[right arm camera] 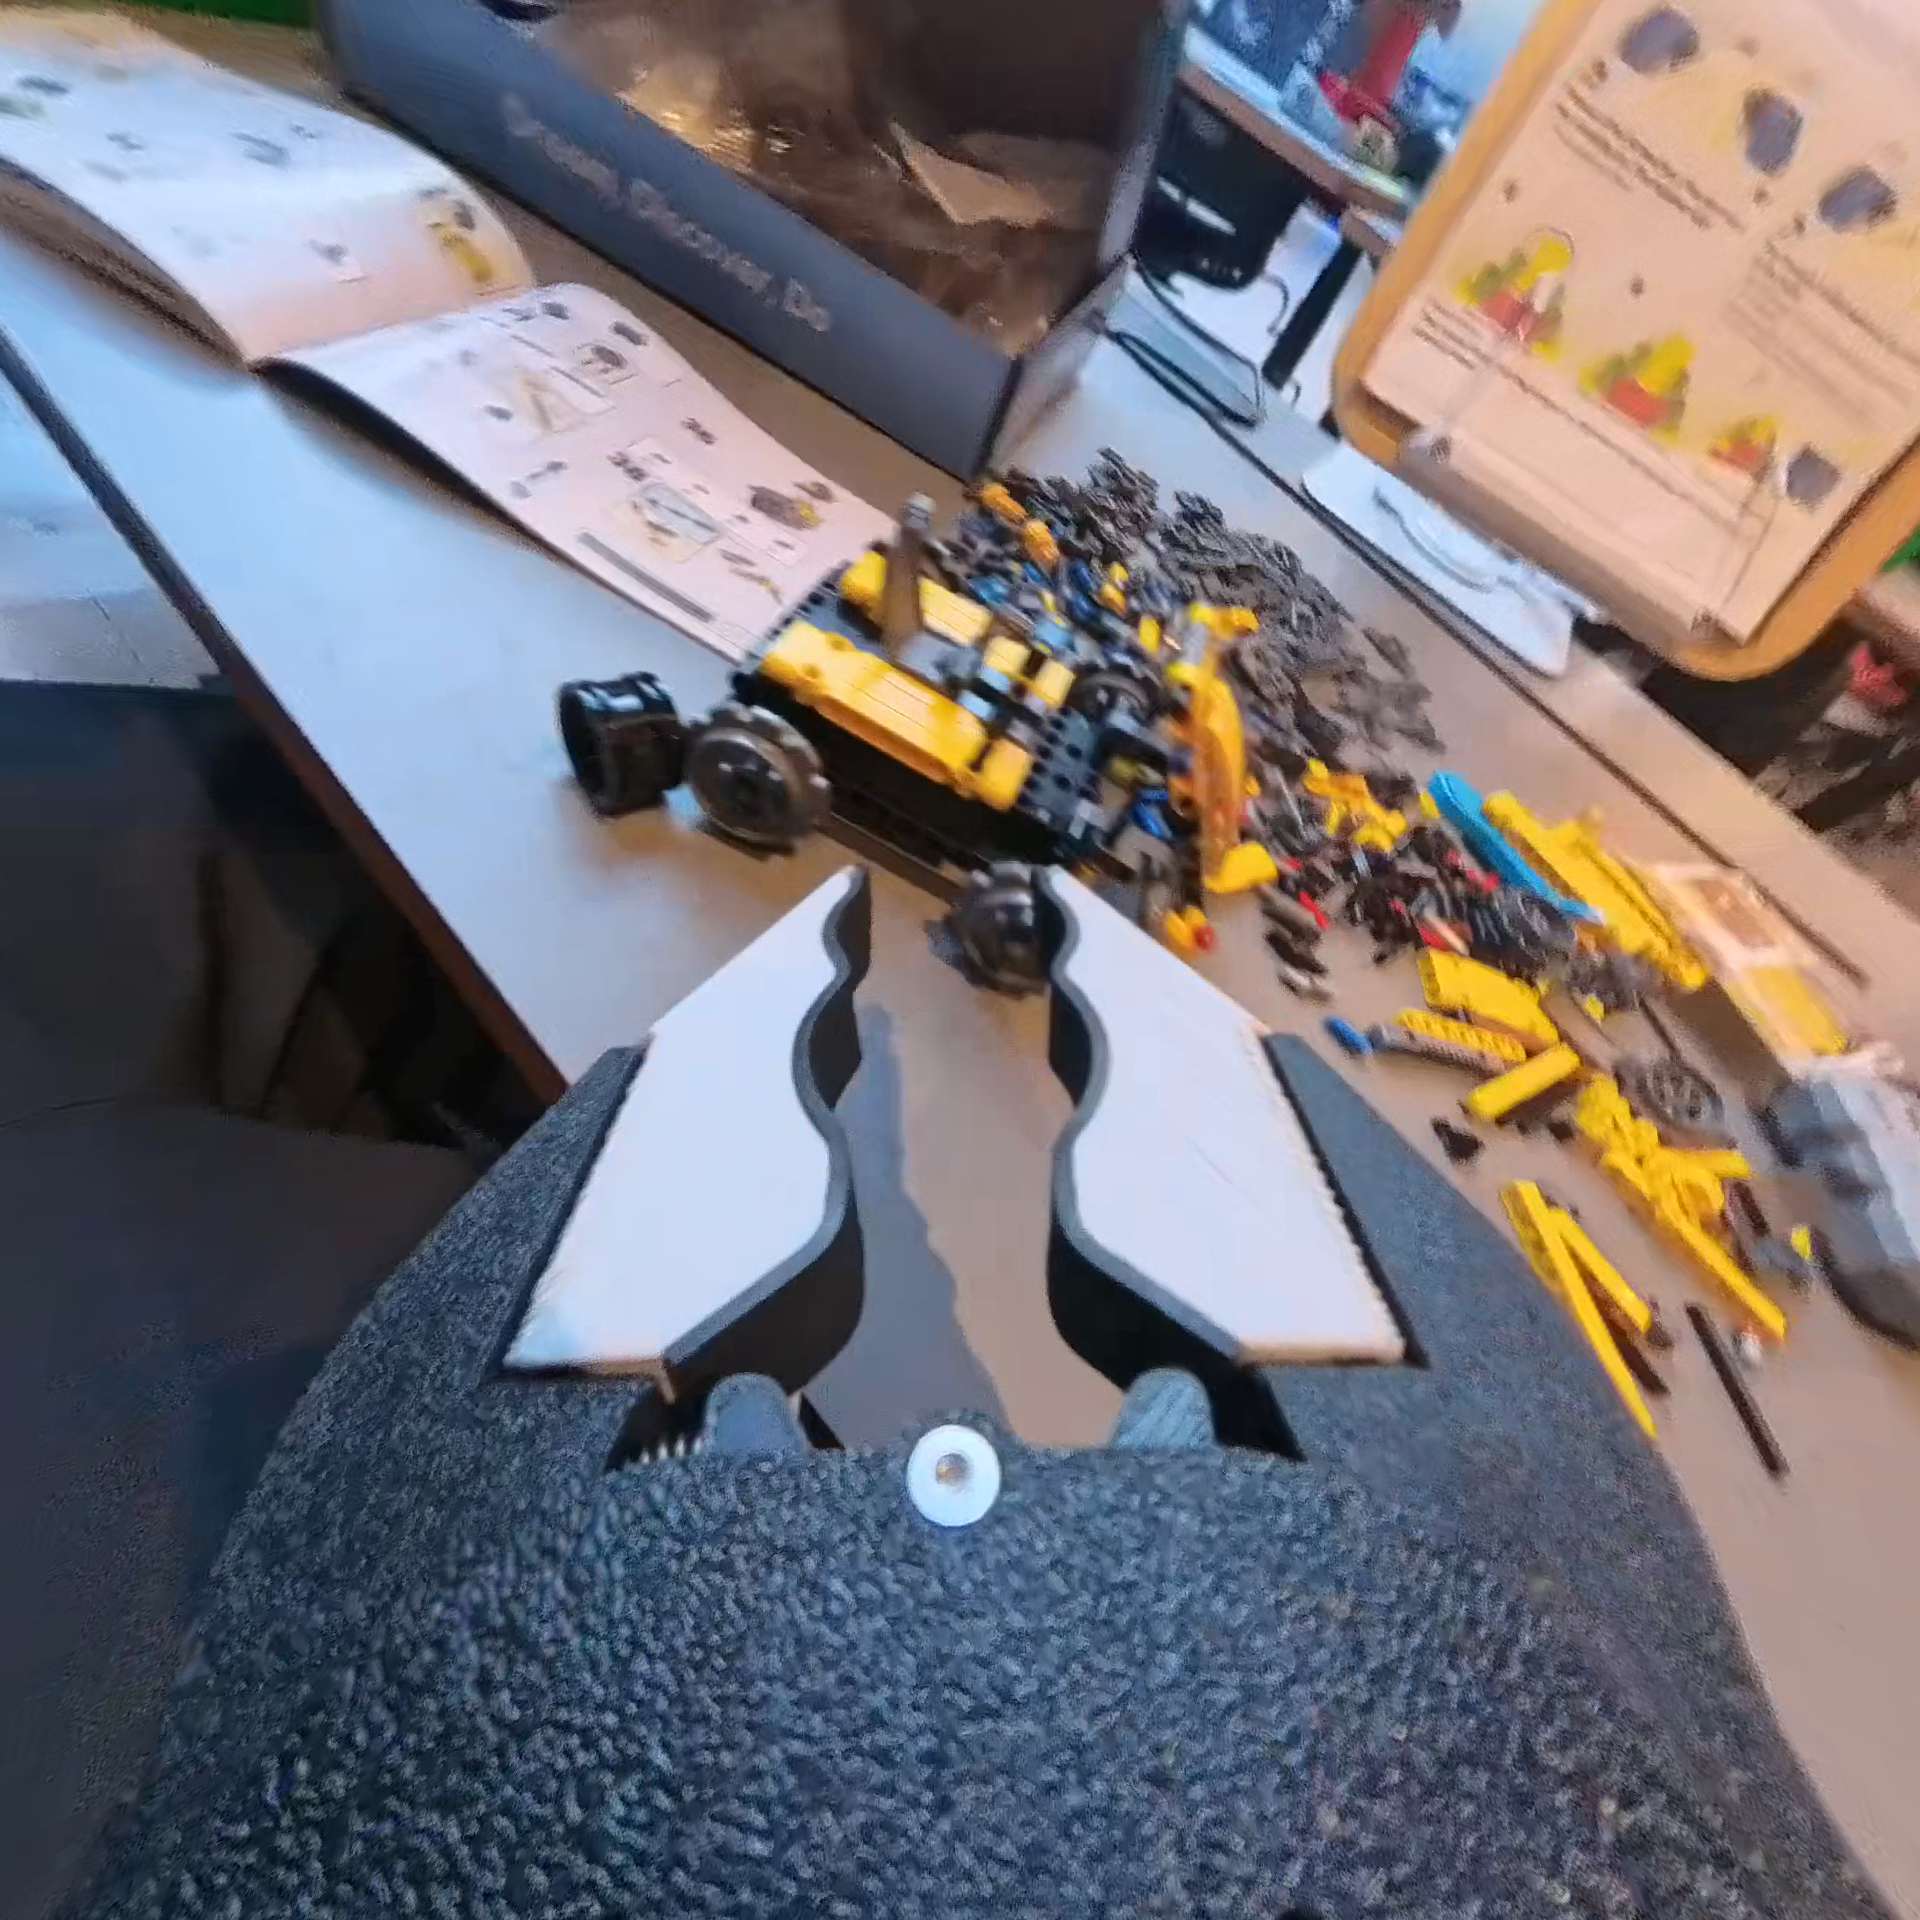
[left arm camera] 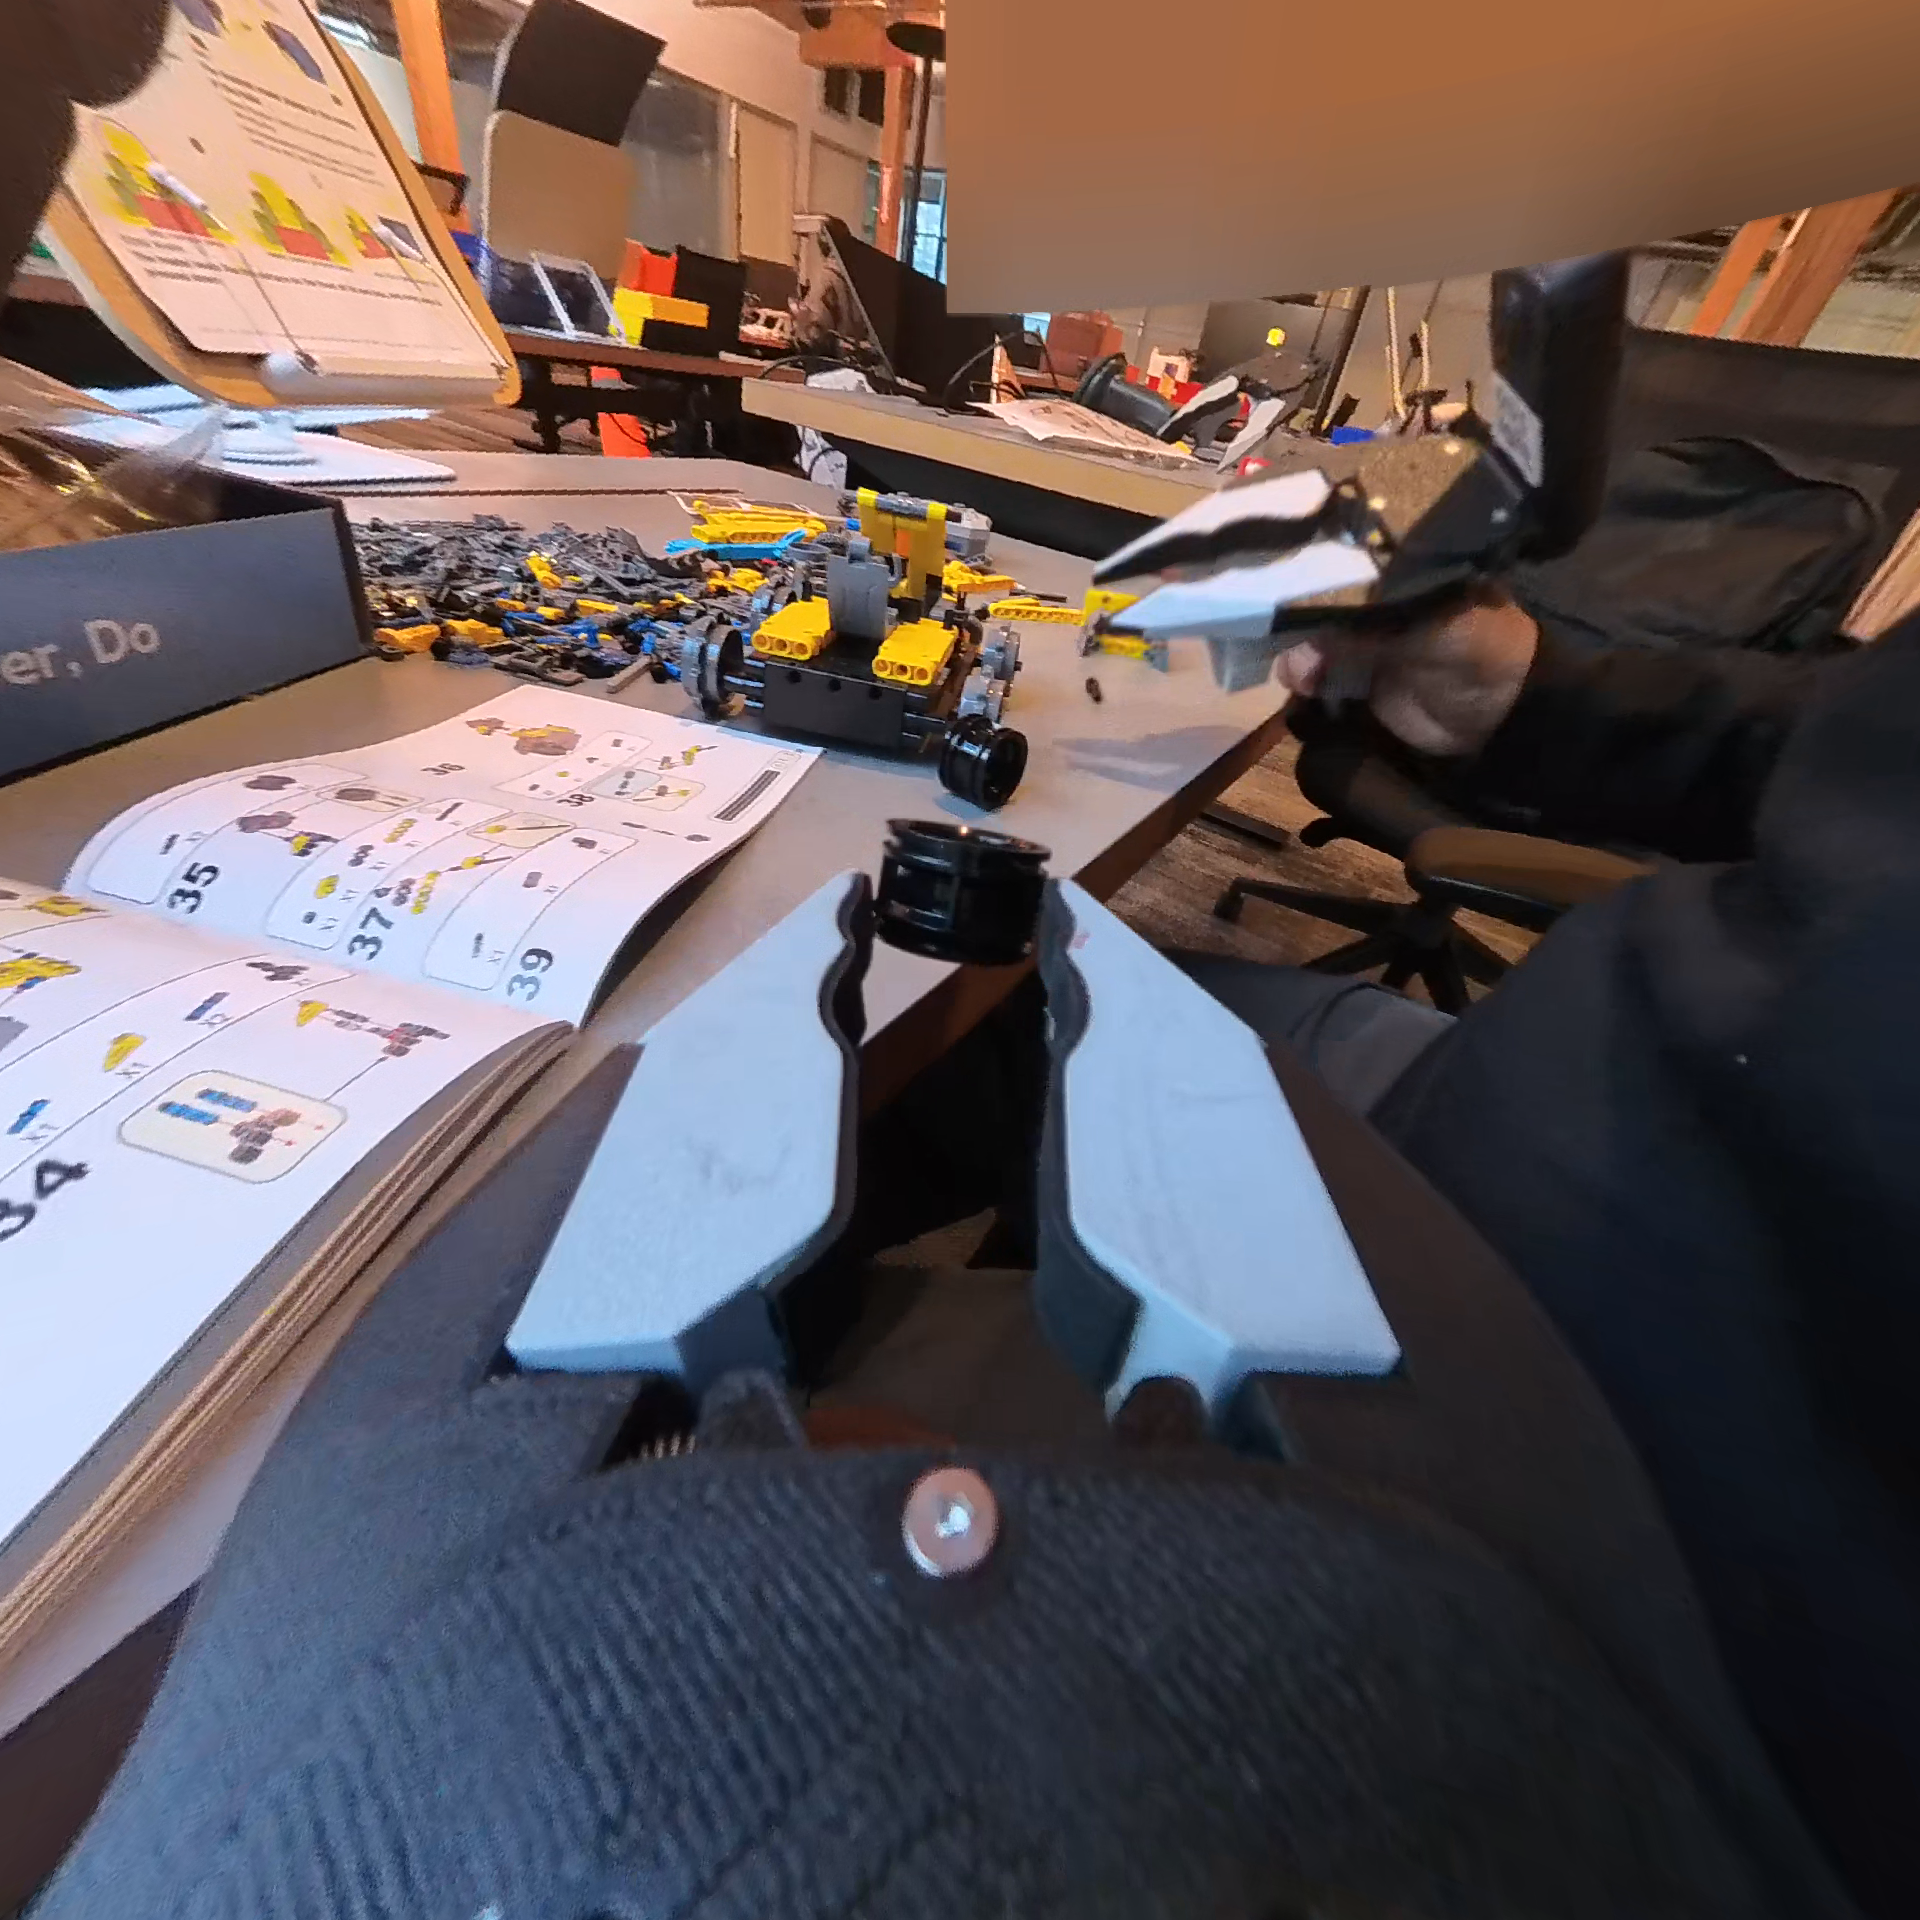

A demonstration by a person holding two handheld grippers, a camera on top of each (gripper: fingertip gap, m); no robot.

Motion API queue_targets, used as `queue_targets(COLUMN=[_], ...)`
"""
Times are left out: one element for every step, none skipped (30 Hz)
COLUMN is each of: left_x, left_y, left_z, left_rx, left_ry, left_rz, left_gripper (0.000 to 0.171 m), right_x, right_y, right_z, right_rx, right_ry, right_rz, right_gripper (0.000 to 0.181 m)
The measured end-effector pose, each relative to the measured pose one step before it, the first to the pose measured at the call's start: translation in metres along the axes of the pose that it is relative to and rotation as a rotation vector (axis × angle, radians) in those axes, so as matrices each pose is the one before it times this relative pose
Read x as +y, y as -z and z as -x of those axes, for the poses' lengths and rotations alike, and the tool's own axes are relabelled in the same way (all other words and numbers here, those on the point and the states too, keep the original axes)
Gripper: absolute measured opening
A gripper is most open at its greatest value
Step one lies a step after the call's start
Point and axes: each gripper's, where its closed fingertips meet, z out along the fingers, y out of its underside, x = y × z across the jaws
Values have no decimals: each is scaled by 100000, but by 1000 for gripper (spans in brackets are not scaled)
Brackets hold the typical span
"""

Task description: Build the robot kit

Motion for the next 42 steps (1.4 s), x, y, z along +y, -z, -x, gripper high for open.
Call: queue_targets(left_x=[191,182,126,82,43,22,8,10,30,119,142,135,111,89,92,112,105,73,28,7,6,19,32,59,69,45,17,18,-4,-36,-34,-16,-35,-21,-13,-33,-43,-10,-17,-21,-30,-1], left_y=[-128,-122,-105,-106,-95,-110,-109,-97,-100,-102,-110,-105,-93,-111,-120,-130,-154,-149,-131,-115,-84,-62,-61,-57,-60,-46,-45,-28,-4,-3,3,9,8,16,9,27,31,17,18,33,22,26], left_z=[-113,-53,-21,-4,-16,-23,-48,-58,-73,-47,-70,-54,-31,-31,-40,-30,5,4,-31,-37,-42,-17,-6,-5,-7,-21,-33,-39,-34,-19,-14,-16,-14,-27,-23,-9,-14,-25,-12,2,17,19], left_rx=[581,246,-45,-178,-134,-41,95,189,184,55,69,-80,-332,-256,-58,-96,-246,-100,67,121,83,-111,-145,-30,177,241,304,321,197,164,172,266,312,344,259,100,164,243,133,8,-21,39], left_ry=[300,-15,-263,-315,-304,-102,98,183,144,16,-229,-458,-613,-618,-436,-173,91,198,141,71,9,-123,-200,-121,79,254,270,142,-44,-97,99,236,240,230,207,109,40,115,129,-8,4,175], left_rz=[1090,948,645,477,327,207,190,205,340,787,1011,862,653,526,610,730,749,610,304,117,132,191,220,290,335,218,70,44,-40,-202,-171,-99,-156,-143,-82,-122,-208,-79,22,-128,-169,0], left_gripper=[31,31,31,31,31,31,31,31,31,31,31,31,31,31,31,31,31,31,31,31,31,31,31,31,31,31,31,31,31,31,31,31,31,31,31,31,31,31,31,31,31,31], right_x=[522,660,702,762,823,807,735,645,583,523,386,210,130,96,37,-8,-8,102,261,295,247,163,-53,-50,-30,-84,-77,-102,-108,-68,9,98,126,88,11,-4,-60,-94,-8,93,14,-100], right_y=[489,444,413,344,259,147,95,43,-7,-29,-25,-6,-17,-7,-37,-127,-256,-337,-341,-288,-230,-196,-98,-57,-23,48,118,169,189,165,110,39,-25,-70,-106,-145,-156,-182,-219,-240,-171,-95], right_z=[-965,-764,-480,-386,-466,-287,-120,-149,-29,23,-173,-212,-88,-128,-151,-68,24,114,209,140,24,27,98,82,74,74,-73,-253,-346,-417,-497,-471,-337,-206,-120,-41,28,165,193,109,118,205], right_rx=[-479,-1750,-3411,-3516,-2453,-2990,-3503,-2796,-3079,-2974,-1002,-164,-654,-364,-165,-859,-1536,-1834,-1741,-624,546,594,-293,-353,-35,81,772,1408,1221,939,1045,914,310,-68,-450,-1038,-1642,-2510,-2902,-2144,-1922,-2003], right_ry=[-3800,-2380,-1565,-1394,-1044,-584,-468,-683,-732,-416,-21,302,412,448,258,-586,-1800,-2009,-946,148,467,14,-907,-899,-74,547,649,280,-477,-1262,-1412,-758,248,968,1107,844,449,-45,-467,-508,-426,-370], right_rz=[1483,2341,2666,3084,3333,3039,2678,2364,2148,2145,1678,802,523,507,58,-501,-669,108,1281,1631,1119,509,-755,-515,-260,-368,-213,-329,-461,-210,314,987,1526,1558,1448,1422,1016,600,850,1364,703,-38], right_gripper=[36,36,36,36,38,38,37,38,40,38,38,38,37,37,36,33,30,31,32,33,33,33,29,29,29,28,27,26,26,25,26,26,26,28,29,30,31,31,31,31,29,27])
